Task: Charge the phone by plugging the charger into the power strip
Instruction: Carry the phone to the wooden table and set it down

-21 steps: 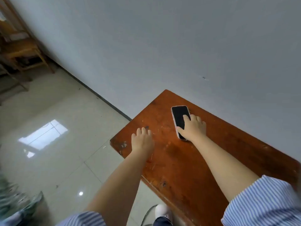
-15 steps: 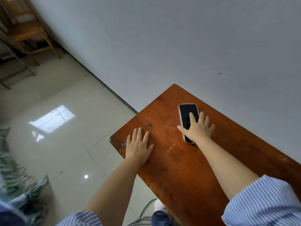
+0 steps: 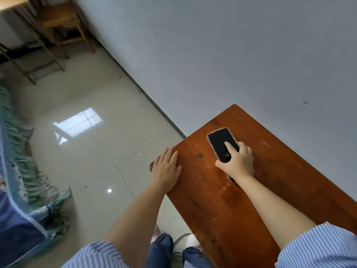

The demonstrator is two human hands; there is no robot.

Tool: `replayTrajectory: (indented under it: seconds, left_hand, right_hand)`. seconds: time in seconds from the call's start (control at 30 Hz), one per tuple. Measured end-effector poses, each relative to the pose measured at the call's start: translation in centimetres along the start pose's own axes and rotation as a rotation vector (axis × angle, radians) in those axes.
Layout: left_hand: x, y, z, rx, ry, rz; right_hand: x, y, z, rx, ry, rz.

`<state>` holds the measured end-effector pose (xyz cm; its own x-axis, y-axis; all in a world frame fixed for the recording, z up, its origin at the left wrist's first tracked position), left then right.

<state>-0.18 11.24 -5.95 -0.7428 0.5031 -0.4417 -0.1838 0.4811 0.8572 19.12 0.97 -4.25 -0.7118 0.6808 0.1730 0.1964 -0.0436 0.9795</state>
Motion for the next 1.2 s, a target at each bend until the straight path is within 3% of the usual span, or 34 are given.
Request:
replayTrajectory:
  seconds: [0.2,0.53,0.83,1.2]
  left_hand:
    - [7.6,9.9,3.1,-0.171,-0.025,0.055]
    - [29.9,32.4,6.6,-0.410,0.125,0.242]
    - [43.6,45.1,11.4,-0.479,0.288,0.296]
    - [58.5,63.6,27.0,-0.571,0.499,0.287]
  right_hand:
    - [13.5,0.2,4.0,0.049,0.185,0.102]
    - [43.9,3.8,13.6,-0.062,0.381,0.174]
    - [65.0,6.0,21.9,-0.158,0.580,0.192]
    - [89.2,7.9,40.8,-0.114,0.750,0.293]
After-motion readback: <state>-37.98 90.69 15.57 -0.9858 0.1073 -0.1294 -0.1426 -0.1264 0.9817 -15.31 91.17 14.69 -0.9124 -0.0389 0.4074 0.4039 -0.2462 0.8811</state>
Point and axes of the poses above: each hand's wrist, its own z-axis towards the middle knuckle, its own y-axis out of the back of the hand, x = y × z, the point moved 6 cm from there along z, towards the middle knuckle, and after that the axes turned 8 degrees about -z, right-handed, at the moved point
